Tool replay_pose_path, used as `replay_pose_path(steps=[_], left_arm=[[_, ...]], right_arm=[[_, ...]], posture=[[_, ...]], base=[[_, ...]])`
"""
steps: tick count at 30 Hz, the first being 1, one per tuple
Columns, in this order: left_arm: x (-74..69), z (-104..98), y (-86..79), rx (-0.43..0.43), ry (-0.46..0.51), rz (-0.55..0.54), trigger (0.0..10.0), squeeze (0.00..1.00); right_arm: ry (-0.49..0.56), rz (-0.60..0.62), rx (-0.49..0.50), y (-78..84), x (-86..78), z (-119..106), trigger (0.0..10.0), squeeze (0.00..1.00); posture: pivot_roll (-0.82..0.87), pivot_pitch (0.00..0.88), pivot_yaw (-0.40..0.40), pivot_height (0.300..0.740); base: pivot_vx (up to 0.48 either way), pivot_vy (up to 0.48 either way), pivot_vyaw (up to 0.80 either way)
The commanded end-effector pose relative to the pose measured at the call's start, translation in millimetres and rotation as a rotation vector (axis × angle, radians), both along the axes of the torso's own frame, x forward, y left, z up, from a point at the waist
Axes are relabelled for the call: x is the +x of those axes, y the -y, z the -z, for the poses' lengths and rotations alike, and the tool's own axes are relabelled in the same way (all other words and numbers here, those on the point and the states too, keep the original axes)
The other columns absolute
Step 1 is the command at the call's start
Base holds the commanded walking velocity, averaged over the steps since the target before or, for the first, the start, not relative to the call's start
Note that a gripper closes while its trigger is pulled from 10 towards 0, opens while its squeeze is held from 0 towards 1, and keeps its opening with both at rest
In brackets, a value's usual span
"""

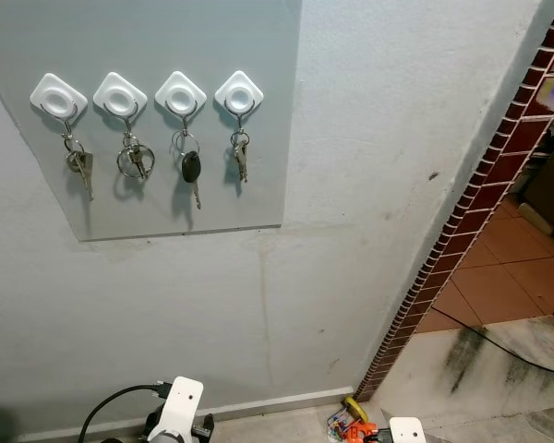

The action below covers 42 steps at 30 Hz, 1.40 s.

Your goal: Hang keys on a hook

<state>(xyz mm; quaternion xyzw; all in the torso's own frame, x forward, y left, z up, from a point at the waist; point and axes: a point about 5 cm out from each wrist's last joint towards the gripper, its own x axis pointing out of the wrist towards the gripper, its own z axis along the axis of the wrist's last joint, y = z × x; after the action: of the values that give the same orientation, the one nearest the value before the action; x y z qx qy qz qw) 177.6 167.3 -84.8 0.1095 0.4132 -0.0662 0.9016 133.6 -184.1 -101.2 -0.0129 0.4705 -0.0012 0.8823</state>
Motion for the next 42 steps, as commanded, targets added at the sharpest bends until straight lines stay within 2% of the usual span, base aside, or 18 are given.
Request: replay_pose_path(steps=[1, 21, 42], left_arm=[[-1.5, 1.0, 0.6, 0.003, -0.01, 0.002, 10.0, 0.0], [-1.2, 0.9, 0.5, 0.004, -0.012, 0.005, 10.0, 0.0], [-0.6, 0.8, -1.6, -0.007, -0.015, -0.032, 10.0, 0.0]], right_arm=[[0.006, 0.003, -0.004, 0.0, 1.6, -0.6, 10.0, 0.0], [0.002, -0.006, -0.003, -0.5, 0.8, -0.2, 10.0, 0.0], [-0.036, 0.026, -0.009, 0.4, -3.2, 2.1, 10.0, 0.0]], posture=[[-0.03, 0.0, 0.014, 0.732], [-0.03, 0.0, 0.013, 0.732], [-0.03, 0.0, 0.016, 0.732]], base=[[0.0, -0.412, 0.0], [0.0, -0.41, 0.0], [0.0, 0.0, 0.0]])
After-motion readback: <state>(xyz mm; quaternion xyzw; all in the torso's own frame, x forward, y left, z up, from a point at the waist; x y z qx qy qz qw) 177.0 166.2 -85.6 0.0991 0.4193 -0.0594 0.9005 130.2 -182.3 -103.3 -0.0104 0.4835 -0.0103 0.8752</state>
